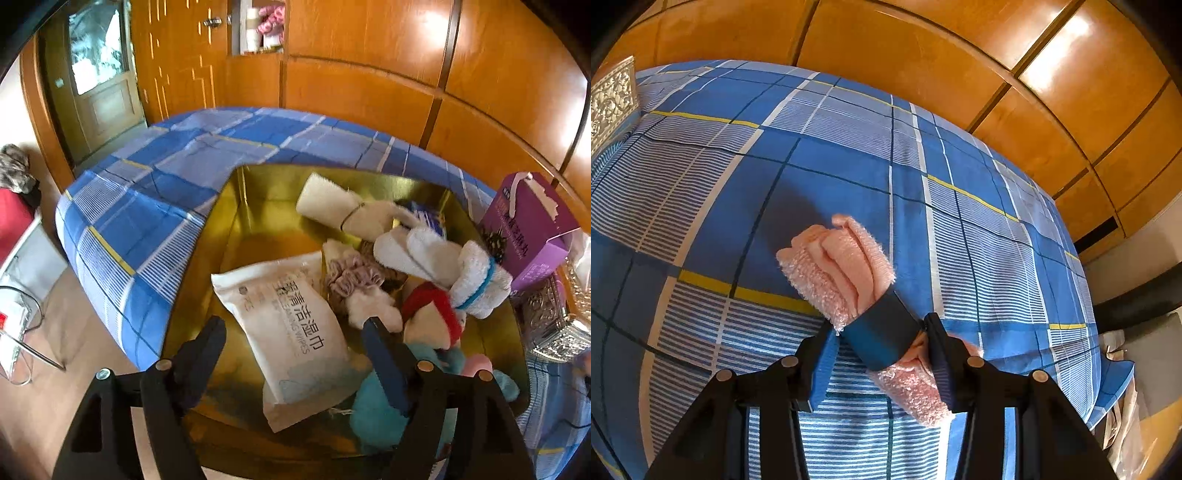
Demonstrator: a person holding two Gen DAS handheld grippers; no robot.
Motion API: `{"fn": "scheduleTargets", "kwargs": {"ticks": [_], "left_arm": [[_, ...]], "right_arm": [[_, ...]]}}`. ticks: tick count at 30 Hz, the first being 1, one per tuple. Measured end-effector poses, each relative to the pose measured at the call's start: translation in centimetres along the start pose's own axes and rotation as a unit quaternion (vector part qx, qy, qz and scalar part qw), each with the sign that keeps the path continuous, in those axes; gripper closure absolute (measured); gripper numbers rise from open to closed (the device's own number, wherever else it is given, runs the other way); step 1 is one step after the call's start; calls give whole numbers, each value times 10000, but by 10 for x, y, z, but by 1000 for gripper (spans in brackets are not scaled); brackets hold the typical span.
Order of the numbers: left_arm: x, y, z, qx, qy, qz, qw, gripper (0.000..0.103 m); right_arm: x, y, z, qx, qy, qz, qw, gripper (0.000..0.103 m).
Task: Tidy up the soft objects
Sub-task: 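Carry the white wipes pack with the left tool into the gold tray and release, then carry the pink fuzzy socks with the right tool into the gold tray and release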
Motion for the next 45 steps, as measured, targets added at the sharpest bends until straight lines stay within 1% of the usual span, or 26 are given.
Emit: {"fn": "scheduleTargets", "kwargs": {"ticks": [3, 6, 11, 16, 20, 29, 30, 36, 45], "left_arm": [[5, -13, -2, 20, 14, -226, 9997, 21], [7, -28, -13, -127, 53, -415, 9990, 21], [7, -41, -36, -361, 282, -507, 9977, 21], [7, -52, -59, -513, 480, -610, 9957, 21], [5, -59, -73, -567, 657, -700, 9938, 21], [-1, -66, -90, -617, 926, -799, 9906, 21], [-2, -67, -91, -618, 930, -811, 9904, 21], [-9, -67, -97, -713, 996, -741, 9897, 21], [-18, -67, -109, -797, 1184, -683, 9874, 21]], "right_arm": [[3, 1, -3, 123, 159, 106, 9997, 58], [9, 4, -4, 274, 265, 210, 9991, 59], [25, 10, -4, 694, 585, 388, 9951, 59], [43, 14, 8, 891, 647, 441, 9929, 59], [53, 15, 17, 941, 617, 460, 9926, 59], [82, 10, 41, 1482, 721, 447, 9853, 60], [88, 6, 45, 1613, 747, 422, 9832, 60], [119, -16, 57, 1856, 683, 132, 9802, 60], [180, -64, 82, 2065, 176, -388, 9775, 60]]}}
Point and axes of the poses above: each gripper's, at about its wrist camera, not at the fingertips, and y roughly the way its jaws point, z to its left, x to its top, the point moved 8 cm from there along y, roughly the way its jaws point, and after that the axes turned 1 degree about -y, right-handed, at the moved point
